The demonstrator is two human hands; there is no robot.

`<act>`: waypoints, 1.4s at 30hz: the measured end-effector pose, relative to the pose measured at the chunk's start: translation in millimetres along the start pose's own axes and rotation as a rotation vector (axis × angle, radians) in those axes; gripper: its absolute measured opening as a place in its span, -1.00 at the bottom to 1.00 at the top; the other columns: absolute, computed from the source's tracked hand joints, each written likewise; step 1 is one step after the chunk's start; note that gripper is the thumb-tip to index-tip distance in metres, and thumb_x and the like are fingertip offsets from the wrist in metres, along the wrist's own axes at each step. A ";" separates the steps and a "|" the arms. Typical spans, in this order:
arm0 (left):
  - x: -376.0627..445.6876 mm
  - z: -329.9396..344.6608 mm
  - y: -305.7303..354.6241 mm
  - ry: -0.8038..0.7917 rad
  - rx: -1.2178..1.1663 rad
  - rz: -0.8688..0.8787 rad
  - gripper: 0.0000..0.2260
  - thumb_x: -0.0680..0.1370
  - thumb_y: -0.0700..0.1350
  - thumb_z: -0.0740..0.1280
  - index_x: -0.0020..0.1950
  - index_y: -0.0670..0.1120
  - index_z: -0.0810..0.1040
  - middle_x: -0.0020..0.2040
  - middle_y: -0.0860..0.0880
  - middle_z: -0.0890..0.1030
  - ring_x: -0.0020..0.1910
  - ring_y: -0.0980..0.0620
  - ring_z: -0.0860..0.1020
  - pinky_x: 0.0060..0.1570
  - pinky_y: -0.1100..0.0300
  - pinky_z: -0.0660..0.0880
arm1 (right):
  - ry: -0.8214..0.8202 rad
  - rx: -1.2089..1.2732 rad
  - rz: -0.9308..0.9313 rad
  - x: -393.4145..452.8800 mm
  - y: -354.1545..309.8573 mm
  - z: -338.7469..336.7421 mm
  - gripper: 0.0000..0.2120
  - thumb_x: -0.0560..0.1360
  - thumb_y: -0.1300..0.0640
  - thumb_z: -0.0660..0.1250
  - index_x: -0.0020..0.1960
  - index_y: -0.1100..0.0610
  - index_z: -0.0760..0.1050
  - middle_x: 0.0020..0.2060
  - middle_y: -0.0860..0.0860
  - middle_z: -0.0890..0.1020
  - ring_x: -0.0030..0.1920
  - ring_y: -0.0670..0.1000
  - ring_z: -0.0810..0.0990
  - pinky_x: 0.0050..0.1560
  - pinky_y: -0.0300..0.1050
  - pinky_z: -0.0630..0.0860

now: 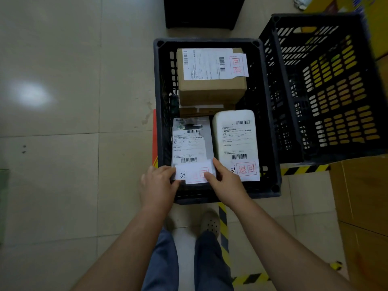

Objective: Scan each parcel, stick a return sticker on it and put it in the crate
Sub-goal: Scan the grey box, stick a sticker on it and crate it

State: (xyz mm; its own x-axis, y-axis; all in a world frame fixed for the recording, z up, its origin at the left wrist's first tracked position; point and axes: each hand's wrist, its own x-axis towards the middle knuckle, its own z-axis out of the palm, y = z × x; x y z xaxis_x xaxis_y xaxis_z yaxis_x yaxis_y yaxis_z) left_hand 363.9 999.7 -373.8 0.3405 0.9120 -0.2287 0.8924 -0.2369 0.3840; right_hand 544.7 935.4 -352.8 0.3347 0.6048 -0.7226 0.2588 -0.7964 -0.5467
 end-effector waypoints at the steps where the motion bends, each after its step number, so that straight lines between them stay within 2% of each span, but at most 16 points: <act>1: -0.6 1.5 0.5 0.005 0.009 0.001 -0.80 0.32 -0.09 0.58 -0.11 -0.06 0.68 -0.09 0.02 0.69 -0.14 -0.15 0.51 -0.19 0.09 0.29 | 0.037 -0.029 0.000 0.6 -1.4 3.7 -0.42 0.60 -0.02 0.28 0.56 -0.06 0.18 0.42 0.05 0.43 0.36 0.05 0.44 0.29 -0.14 0.38; 6: -0.1 7.6 2.8 -0.004 0.133 0.050 -0.79 0.21 -0.07 0.64 -0.26 -0.05 0.67 -0.20 0.04 0.65 -0.19 -0.15 0.52 -0.20 0.03 0.37 | 0.085 -0.008 -0.009 2.4 -3.6 19.7 -0.49 0.62 0.19 0.23 0.53 -0.02 0.24 0.35 0.10 0.50 0.17 0.05 0.53 0.16 -0.12 0.46; 8: -1.6 12.6 -0.4 -0.005 0.185 0.076 -0.79 0.20 -0.05 0.64 -0.29 -0.04 0.66 -0.20 0.05 0.63 -0.17 -0.13 0.50 -0.18 0.05 0.31 | 0.091 0.002 -0.032 1.1 -3.6 24.0 -0.52 0.62 0.26 0.21 0.51 0.03 0.30 0.35 0.10 0.50 0.24 0.05 0.51 0.24 -0.14 0.43; 10: -3.1 18.0 -3.8 0.000 0.221 0.098 -0.78 0.19 -0.06 0.63 -0.30 -0.04 0.64 -0.17 0.05 0.62 -0.16 -0.13 0.48 -0.16 0.07 0.24 | 0.095 -0.004 -0.042 2.3 -2.8 27.1 -0.53 0.61 0.30 0.20 0.49 0.06 0.33 0.33 0.09 0.51 0.23 0.03 0.51 0.22 -0.20 0.42; 13: -2.1 23.3 -7.1 0.020 0.234 0.122 -0.79 0.20 -0.09 0.62 -0.30 -0.05 0.63 -0.15 0.05 0.62 -0.17 -0.12 0.47 -0.16 0.07 0.24 | 0.096 -0.047 -0.021 10.4 -1.7 31.5 -0.51 0.59 0.35 0.17 0.49 0.08 0.33 0.29 0.13 0.53 0.17 0.06 0.52 0.10 -0.28 0.39; 17: -0.6 25.6 -11.7 0.089 0.158 0.157 -0.80 0.24 -0.13 0.61 -0.21 -0.05 0.68 -0.13 0.04 0.63 -0.18 -0.12 0.48 -0.19 0.05 0.33 | 0.127 -0.114 -0.012 21.0 -1.7 37.7 -0.55 0.55 0.41 0.14 0.40 0.19 0.40 0.26 0.15 0.53 0.18 0.10 0.51 0.11 -0.25 0.40; 20: -1.5 25.1 -16.4 0.124 0.011 0.158 -0.74 0.29 -0.10 0.61 -0.06 -0.07 0.70 -0.07 0.03 0.64 -0.14 -0.12 0.48 -0.20 0.04 0.41 | 0.087 -0.153 -0.035 25.7 -3.8 39.3 -0.53 0.55 0.34 0.26 0.44 0.21 0.34 0.30 0.14 0.48 0.26 0.10 0.47 0.17 -0.21 0.38; 24: -0.6 18.9 -21.5 0.138 -0.161 0.137 -0.75 0.42 -0.07 0.46 0.07 -0.11 0.66 0.02 0.00 0.61 -0.08 -0.03 0.42 -0.11 0.03 0.45 | 0.005 -0.243 -0.045 35.0 -0.3 44.0 -0.33 0.48 0.21 0.43 0.51 0.10 0.24 0.37 0.13 0.39 0.34 0.11 0.41 0.30 -0.14 0.34; 28: -0.8 9.5 -24.9 0.159 -0.256 0.088 -0.72 0.44 -0.05 0.41 0.11 -0.13 0.64 0.09 -0.02 0.55 0.00 -0.04 0.45 -0.01 0.04 0.47 | -0.029 -0.391 -0.027 43.7 3.3 51.3 -0.17 0.45 0.14 0.48 0.56 0.03 0.09 0.42 0.14 0.27 0.35 0.16 0.39 0.35 0.02 0.37; 32: -0.3 5.5 -26.3 0.136 -0.267 0.063 -0.67 0.44 -0.02 0.38 0.15 -0.11 0.63 0.13 -0.02 0.52 0.06 -0.07 0.47 0.03 -0.01 0.49 | -0.044 -0.567 -0.036 51.1 3.6 53.1 -0.13 0.44 0.13 0.48 0.56 0.01 0.01 0.43 0.18 0.23 0.33 0.21 0.42 0.29 0.09 0.42; 35: 0.0 5.9 -28.0 0.116 -0.261 0.072 -0.65 0.45 -0.06 0.45 0.21 -0.12 0.62 0.16 -0.03 0.51 0.10 -0.08 0.46 0.07 -0.02 0.49 | -0.016 -0.679 -0.066 54.4 3.6 52.8 -0.17 0.48 0.20 0.40 0.56 0.01 -0.04 0.37 0.19 0.29 0.27 0.22 0.46 0.20 0.10 0.47; 39: -1.0 4.9 -28.9 0.086 -0.230 0.080 -0.62 0.42 -0.11 0.52 0.22 -0.12 0.61 0.17 -0.03 0.50 0.11 -0.06 0.44 0.08 -0.01 0.49 | 0.014 -0.698 -0.051 58.1 5.9 51.8 -0.22 0.51 0.23 0.33 0.56 -0.04 -0.05 0.30 0.19 0.34 0.20 0.23 0.49 0.14 0.12 0.52; 42: -2.5 1.0 -27.9 0.059 -0.222 0.072 -0.62 0.43 -0.10 0.52 0.23 -0.11 0.61 0.19 -0.02 0.50 0.12 -0.08 0.45 0.09 -0.02 0.49 | -0.008 -0.660 -0.049 54.9 6.4 51.2 -0.21 0.51 0.16 0.36 0.56 -0.02 -0.04 0.30 0.18 0.36 0.20 0.21 0.49 0.17 0.12 0.51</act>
State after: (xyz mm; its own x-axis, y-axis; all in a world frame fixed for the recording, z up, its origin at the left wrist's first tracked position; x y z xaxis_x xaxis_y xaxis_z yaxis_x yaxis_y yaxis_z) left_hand 338.4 1003.7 -384.8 0.3771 0.9149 -0.1438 0.7774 -0.2283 0.5861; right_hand 518.4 963.3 -417.7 0.3020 0.6385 -0.7079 0.7752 -0.5967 -0.2074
